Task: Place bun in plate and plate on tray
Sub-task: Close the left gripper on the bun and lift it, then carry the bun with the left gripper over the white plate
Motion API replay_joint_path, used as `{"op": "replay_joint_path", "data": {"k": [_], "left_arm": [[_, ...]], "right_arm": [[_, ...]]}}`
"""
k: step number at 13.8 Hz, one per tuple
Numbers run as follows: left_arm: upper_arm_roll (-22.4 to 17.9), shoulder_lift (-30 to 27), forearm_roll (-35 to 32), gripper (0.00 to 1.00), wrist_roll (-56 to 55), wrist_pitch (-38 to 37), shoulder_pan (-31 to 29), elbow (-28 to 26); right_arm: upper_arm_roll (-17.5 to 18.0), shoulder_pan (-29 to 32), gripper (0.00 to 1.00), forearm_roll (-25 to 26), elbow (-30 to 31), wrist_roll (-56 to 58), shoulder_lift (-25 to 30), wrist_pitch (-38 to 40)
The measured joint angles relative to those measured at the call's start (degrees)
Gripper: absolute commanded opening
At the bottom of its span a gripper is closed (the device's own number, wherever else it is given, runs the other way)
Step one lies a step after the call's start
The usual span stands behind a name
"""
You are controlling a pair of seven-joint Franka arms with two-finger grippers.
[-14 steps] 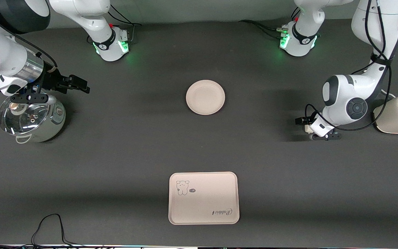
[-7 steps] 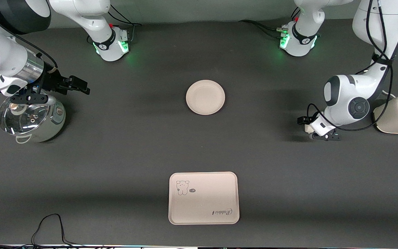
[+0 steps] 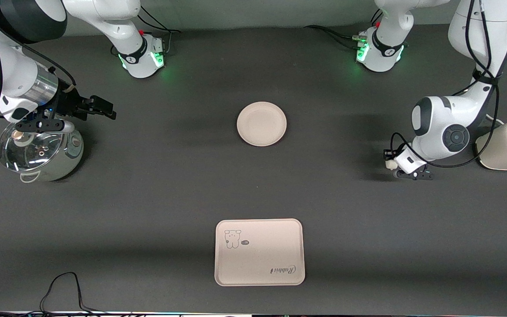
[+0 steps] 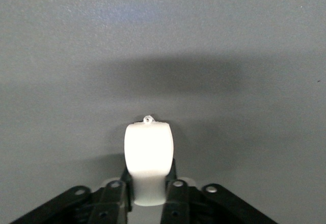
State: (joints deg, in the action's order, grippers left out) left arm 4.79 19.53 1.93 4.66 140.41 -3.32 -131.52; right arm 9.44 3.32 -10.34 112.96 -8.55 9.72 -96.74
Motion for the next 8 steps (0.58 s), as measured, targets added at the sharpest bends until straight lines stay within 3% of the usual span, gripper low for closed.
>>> {"op": "replay_joint_path", "data": {"k": [4,8], "left_arm": [[-0.6,-2.9,0.0,0.06,0.0,-4.5,0.0,1.3],[-0.7,-11.7,0.0,0.07,-0.2,-21.3,0.0,7.8]], "right_arm": [[0.0,0.0,1.00,0.0,0.3,0.0,0.0,0.1],[0.1,-0.1,1.00,0.0,0.3,0.0,-0.1,0.1]]}}
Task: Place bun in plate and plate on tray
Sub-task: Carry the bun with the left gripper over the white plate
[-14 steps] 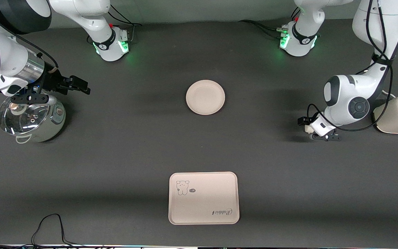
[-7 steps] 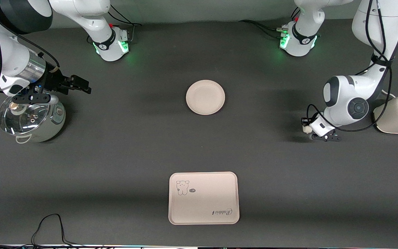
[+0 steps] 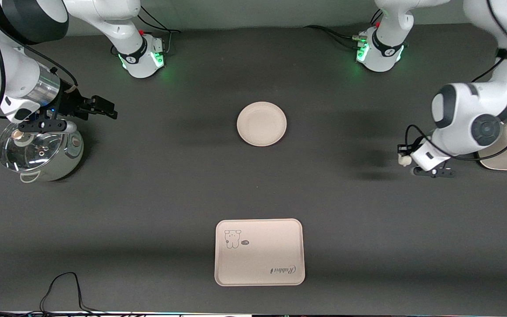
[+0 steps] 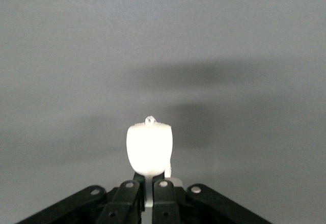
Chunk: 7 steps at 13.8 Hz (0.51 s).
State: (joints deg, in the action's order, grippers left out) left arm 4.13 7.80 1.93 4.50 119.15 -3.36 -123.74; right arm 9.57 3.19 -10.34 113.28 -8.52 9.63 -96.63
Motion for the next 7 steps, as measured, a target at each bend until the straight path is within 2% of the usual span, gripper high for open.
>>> {"op": "replay_joint_path", "data": {"k": [5,7], "left_arm": [[0.4,-6.3,0.0,0.09,-2.6,-26.2,0.1,17.9],[2.5,-6.9,0.1,0.09,-5.9,-32.5,0.4,23.7]], "right_arm": [[0.0,-0.1,1.00,0.0,0.0,0.0,-0.4,-0.1],[0.0,-0.1,1.00,0.0,0.0,0.0,-0.4,-0.1]]}}
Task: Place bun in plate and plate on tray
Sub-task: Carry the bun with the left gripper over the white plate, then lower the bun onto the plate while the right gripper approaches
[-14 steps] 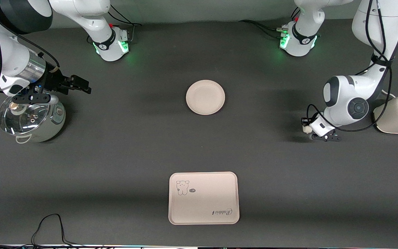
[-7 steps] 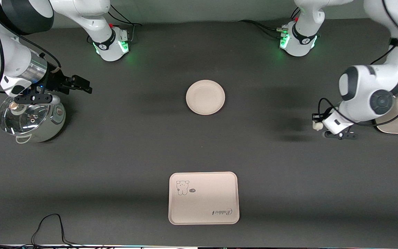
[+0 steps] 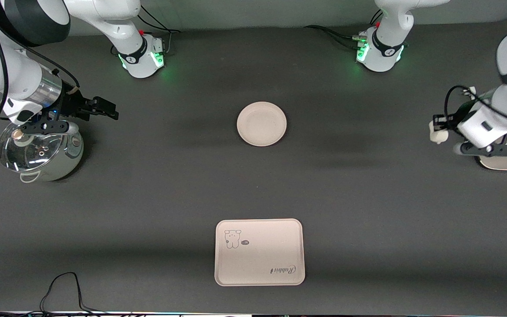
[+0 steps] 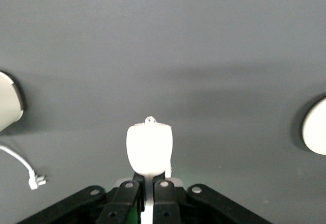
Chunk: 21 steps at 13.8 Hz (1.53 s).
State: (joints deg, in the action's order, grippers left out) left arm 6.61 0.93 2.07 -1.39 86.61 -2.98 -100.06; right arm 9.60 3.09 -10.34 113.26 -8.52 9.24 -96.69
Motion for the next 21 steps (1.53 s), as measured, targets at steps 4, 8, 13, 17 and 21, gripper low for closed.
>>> {"op": "replay_joint_path", "data": {"k": [4,8,13,17,21], "left_arm": [[13.3,0.6,1.2,0.09,-17.7,0.9,1.0,1.9],[23.8,5.0,3.0,0.09,-35.3,9.5,6.7,1.6],[24.9,15.9,1.5,0.10,-51.6,26.4,20.5,-1.0],[24.8,24.1,-2.9,0.11,-56.1,39.0,25.2,-5.5],[24.8,28.0,-5.8,0.11,-57.2,49.0,26.0,-10.6]], "right_arm": [[0.0,-0.1,1.00,0.1,-0.1,0.0,0.2,0.2],[-0.2,-0.1,1.00,3.1,-0.3,0.0,0.7,2.6],[-0.1,-0.1,1.00,4.2,-0.4,0.0,0.7,2.8],[-0.1,-0.2,1.00,5.0,-0.4,0.0,0.7,2.9],[-0.1,-0.2,1.00,5.0,-0.4,0.0,0.6,2.4]]}}
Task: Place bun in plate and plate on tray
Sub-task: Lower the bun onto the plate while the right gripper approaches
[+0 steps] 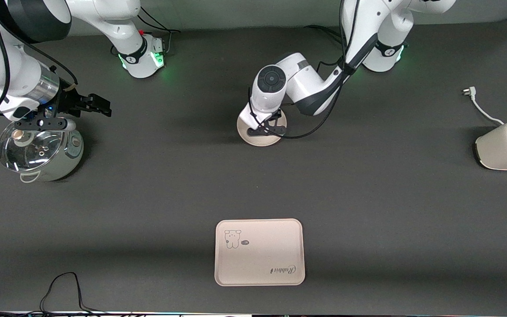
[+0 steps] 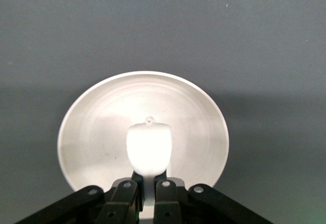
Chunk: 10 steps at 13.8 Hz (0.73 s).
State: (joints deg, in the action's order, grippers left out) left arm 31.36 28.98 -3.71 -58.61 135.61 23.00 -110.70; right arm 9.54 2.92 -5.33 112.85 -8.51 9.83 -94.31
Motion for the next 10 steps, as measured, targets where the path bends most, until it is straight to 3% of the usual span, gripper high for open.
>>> {"op": "replay_joint_path", "data": {"k": [5,6,7,8,10], "left_arm": [[0.0,1.4,-3.3,0.14,-2.9,4.7,1.6,-4.1],[0.0,1.7,-4.4,0.23,-4.1,4.9,1.8,-4.3],[0.0,2.0,-5.2,0.49,-4.9,5.0,1.9,-4.3],[0.0,2.3,-5.8,0.96,-5.6,5.3,2.1,-4.3],[0.0,2.7,-6.0,1.00,-6.1,5.7,2.2,-4.3]], "right_arm": [[0.0,-0.1,1.00,-0.3,1.3,-0.4,-1.0,-3.5],[0.1,-0.3,1.00,-0.4,2.4,-0.4,-1.6,-5.3],[0.1,-1.1,1.00,-0.5,3.7,-0.4,-2.2,-7.3],[0.1,-2.2,1.00,-0.9,5.2,-0.6,-2.6,-8.8],[0.3,-3.6,1.00,-3.6,8.2,-0.8,-2.6,-11.5]]}}
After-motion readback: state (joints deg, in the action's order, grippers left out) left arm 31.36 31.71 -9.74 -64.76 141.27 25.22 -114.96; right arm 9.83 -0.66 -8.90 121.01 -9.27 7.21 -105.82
